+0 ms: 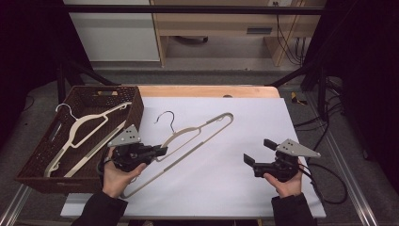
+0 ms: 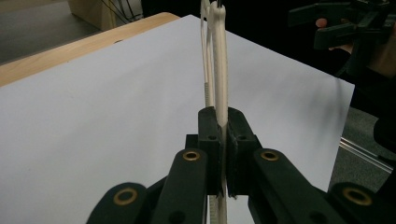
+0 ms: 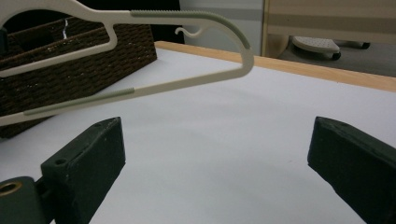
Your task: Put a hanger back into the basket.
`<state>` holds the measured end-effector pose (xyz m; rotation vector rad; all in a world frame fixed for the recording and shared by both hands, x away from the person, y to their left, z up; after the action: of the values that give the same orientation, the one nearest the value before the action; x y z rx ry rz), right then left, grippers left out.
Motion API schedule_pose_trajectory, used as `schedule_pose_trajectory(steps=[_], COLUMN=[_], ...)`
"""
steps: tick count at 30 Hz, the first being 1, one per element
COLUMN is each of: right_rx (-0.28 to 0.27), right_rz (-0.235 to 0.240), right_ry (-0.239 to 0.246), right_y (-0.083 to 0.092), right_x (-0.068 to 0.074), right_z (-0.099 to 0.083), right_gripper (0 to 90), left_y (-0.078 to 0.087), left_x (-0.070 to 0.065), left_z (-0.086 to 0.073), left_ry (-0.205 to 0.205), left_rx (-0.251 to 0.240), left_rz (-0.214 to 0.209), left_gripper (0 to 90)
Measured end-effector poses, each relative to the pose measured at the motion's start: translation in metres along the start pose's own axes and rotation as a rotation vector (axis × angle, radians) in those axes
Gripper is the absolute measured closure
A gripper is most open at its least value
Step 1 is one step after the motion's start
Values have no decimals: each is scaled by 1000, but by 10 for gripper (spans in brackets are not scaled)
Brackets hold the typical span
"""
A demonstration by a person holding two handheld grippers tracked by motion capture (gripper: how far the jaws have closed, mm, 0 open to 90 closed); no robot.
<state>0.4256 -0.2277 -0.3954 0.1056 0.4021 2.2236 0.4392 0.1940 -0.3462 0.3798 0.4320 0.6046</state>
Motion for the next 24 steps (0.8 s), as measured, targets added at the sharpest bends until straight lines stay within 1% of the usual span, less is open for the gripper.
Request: schedule_pose_trajectory(steps=[5, 9, 11, 13, 15, 17, 18, 20, 24], right_rx=[-7, -6, -6, -11, -9, 1, 7, 11, 19], right_rz=[-10, -16, -15, -17, -17, -27, -33, -29, -25], right_ry=[5, 13, 14, 14, 12, 19, 21, 17, 21], right_y=[4, 5, 5, 6, 6, 6, 6, 5, 3], right_x=[-3, -5, -5, -5, -6, -6, -6, -6, -5], right_z=[0, 0, 0, 0, 0, -1, -1, -2, -2], right_gripper=[38, 32, 30, 30, 29, 27, 27, 26, 25], left_y=[10, 22, 29, 34, 39, 44, 47, 52, 64], left_x=[2, 1, 1, 2, 5, 9, 12, 17, 26], left_z=[10, 21, 26, 31, 37, 41, 43, 47, 54], left_ry=[-1, -15, -25, -26, -34, -26, -26, -22, -18], left_rx=[-16, -45, -51, -59, -62, -72, -69, -63, -69], left_rz=[14, 20, 16, 21, 36, 34, 33, 30, 58], left_gripper=[868, 868, 868, 868, 868, 868, 869, 868, 868])
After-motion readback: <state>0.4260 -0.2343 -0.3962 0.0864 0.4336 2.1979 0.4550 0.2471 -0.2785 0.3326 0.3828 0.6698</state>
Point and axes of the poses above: each handheld gripper's, and its own axes: y roughly backward along the jaws, z roughly out of its top, x roughly to its left, the point moved 1 cm from there along -y, roughly forward along the jaws, and after that the axes turned 11 degrees about y, right-handed, at the moved point
